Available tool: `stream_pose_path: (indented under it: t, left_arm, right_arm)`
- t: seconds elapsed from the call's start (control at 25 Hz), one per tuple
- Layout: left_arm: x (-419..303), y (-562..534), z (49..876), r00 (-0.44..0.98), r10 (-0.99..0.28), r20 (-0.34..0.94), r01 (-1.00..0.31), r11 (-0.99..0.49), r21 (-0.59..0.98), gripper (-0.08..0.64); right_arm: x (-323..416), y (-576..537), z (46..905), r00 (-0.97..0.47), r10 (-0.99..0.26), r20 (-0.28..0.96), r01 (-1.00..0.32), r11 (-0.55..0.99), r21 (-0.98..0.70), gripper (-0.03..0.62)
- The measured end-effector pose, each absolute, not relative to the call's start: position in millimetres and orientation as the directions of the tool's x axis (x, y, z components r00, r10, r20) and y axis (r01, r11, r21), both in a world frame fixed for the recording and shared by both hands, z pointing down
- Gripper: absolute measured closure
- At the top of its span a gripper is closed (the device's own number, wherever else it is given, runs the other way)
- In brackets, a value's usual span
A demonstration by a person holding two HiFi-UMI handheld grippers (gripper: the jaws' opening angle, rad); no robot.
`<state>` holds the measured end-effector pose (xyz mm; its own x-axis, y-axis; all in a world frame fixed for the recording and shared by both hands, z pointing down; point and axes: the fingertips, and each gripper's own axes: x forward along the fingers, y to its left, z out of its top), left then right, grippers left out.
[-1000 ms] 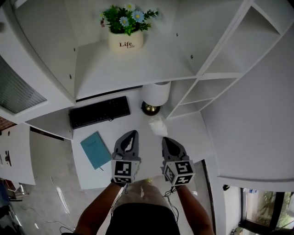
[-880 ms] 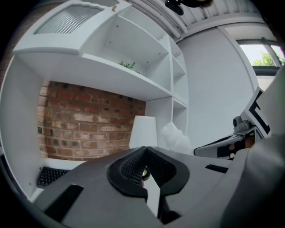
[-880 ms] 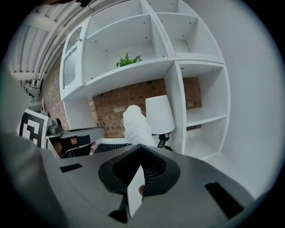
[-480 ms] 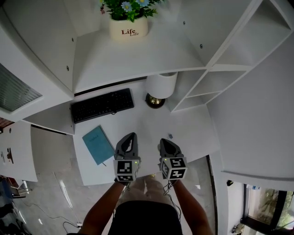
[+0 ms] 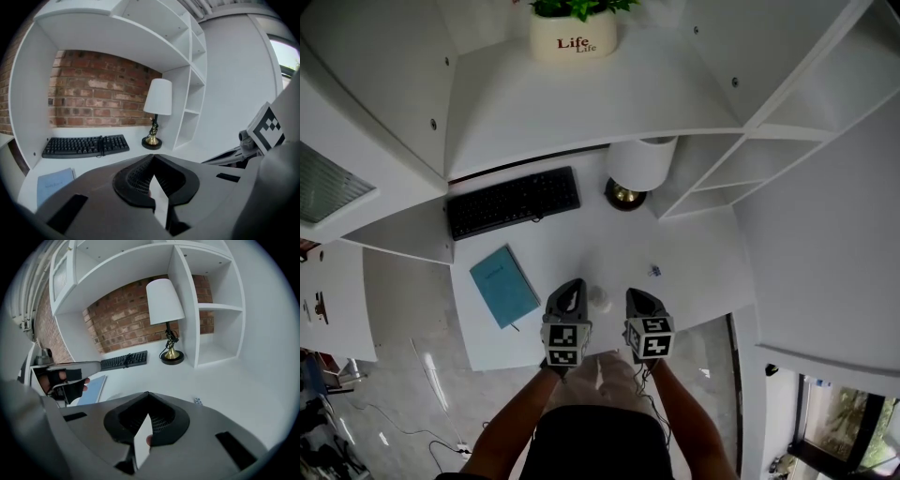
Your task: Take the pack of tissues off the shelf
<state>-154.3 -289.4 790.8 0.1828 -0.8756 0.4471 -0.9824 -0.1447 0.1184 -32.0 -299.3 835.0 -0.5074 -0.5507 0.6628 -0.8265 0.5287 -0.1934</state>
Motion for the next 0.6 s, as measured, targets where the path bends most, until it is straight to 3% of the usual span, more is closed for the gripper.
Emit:
stream_pose_path:
  t: [0.6]
  left_arm:
    - [-160.2, -259.3, 859.4, 0.175, -0.774, 0.609, -0.982, -0.097, 0.160, 0.543]
  right_arm:
    - [-51.8, -279.7, 860.0, -0.557, -0.447, 0.700, -0.775, 0.583, -0.243, 0.592]
